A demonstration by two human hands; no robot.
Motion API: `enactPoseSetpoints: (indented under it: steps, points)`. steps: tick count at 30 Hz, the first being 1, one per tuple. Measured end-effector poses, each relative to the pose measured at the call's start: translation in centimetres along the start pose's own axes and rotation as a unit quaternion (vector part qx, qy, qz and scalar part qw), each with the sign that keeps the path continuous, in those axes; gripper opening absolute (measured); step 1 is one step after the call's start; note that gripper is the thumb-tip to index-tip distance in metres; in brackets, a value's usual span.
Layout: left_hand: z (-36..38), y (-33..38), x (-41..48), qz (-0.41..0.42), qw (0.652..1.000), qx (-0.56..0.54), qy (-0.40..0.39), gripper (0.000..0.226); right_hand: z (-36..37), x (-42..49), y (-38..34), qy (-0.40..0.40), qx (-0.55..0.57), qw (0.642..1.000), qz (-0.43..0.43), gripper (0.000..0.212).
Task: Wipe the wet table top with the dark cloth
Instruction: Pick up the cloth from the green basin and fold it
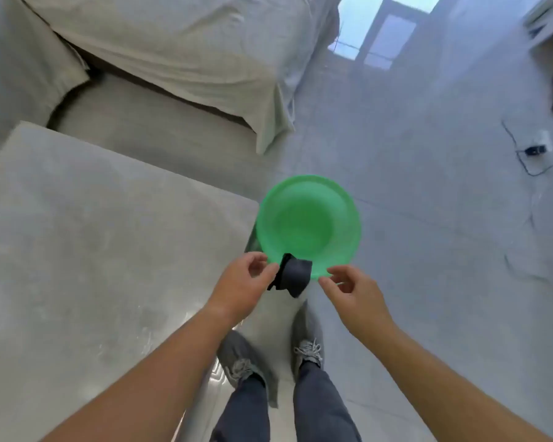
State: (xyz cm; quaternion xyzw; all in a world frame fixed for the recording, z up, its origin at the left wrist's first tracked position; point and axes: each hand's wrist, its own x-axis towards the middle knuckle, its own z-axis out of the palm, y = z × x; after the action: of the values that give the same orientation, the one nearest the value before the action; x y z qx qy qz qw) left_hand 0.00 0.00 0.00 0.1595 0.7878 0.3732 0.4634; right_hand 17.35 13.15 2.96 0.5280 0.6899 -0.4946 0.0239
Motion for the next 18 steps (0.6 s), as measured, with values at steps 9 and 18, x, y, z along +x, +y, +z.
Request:
enactPoseSetpoints:
  steps: [9,18]
  points:
    - [8.5,-11.5,9.3,-0.106,0.994,0.033,-0.020,0.058,10.6,8.9,11.2,0.053,0.027,0.990,0.127,0.038]
    - [12.8,-16.2,13.8,-0.147,0.986,-0.071,0.046,0.030,14.8,12.6,15.6,0.125,0.156,0.955,0.217,0.032]
